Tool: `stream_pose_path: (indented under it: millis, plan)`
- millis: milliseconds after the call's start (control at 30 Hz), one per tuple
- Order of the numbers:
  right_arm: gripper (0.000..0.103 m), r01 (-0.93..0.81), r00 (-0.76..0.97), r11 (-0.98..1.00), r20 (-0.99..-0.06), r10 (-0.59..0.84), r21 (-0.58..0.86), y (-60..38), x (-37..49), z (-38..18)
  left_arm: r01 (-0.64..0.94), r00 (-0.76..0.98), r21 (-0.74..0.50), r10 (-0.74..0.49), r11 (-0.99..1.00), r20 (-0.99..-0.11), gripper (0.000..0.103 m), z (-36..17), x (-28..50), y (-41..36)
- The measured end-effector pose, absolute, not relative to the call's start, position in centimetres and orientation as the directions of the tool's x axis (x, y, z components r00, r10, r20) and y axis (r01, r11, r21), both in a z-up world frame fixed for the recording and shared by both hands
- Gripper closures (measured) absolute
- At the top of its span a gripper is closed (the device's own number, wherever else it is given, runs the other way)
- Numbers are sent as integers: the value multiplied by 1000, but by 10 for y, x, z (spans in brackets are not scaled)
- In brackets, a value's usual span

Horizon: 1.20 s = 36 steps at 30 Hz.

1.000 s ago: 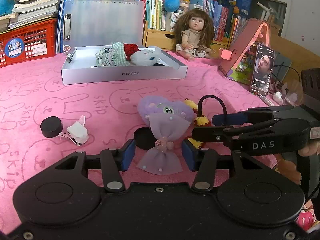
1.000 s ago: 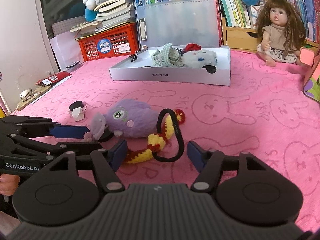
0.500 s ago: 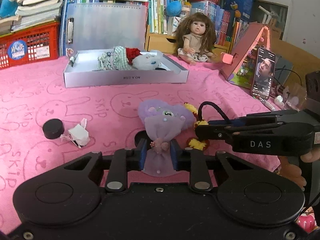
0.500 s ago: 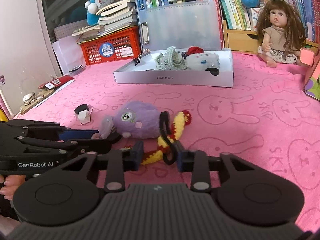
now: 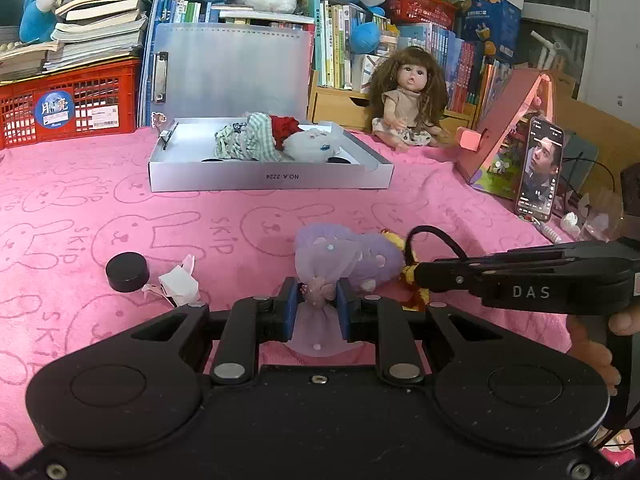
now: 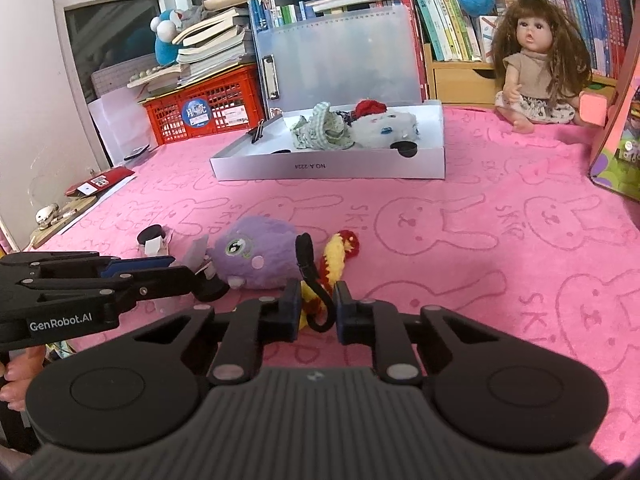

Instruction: Organize objects

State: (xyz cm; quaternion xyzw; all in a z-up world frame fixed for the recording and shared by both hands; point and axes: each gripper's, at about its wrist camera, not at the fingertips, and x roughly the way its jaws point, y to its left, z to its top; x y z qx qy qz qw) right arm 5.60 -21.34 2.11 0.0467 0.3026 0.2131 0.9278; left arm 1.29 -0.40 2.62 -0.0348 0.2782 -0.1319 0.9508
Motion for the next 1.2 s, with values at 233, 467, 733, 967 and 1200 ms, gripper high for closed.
stream_pose_path:
  millis: [233,467,733,967,1200]
  plan:
    - [49,-356,724,903,-540,429,241,-207,65,17,215,831,-138,-255,967,-494,84,36,17,-1]
    - [78,-356,718,905,-552,425,234,-201,66,16,205,844,-143,-249,968,-474,84,44,24,4]
    - [78,-335,751,918,-529,396,213,-208,63,23,244,820,-140,-281,960,-499,67,32,16,2]
    - [78,-322,772,927,-514,374,192,-212,61,28,266,800,-134,-296,955,-522,58,22,13,-3]
    - [78,-315,777,931,-514,365,185,-214,59,27,243,776,-145,-281,959,-565,85,14,20,-8]
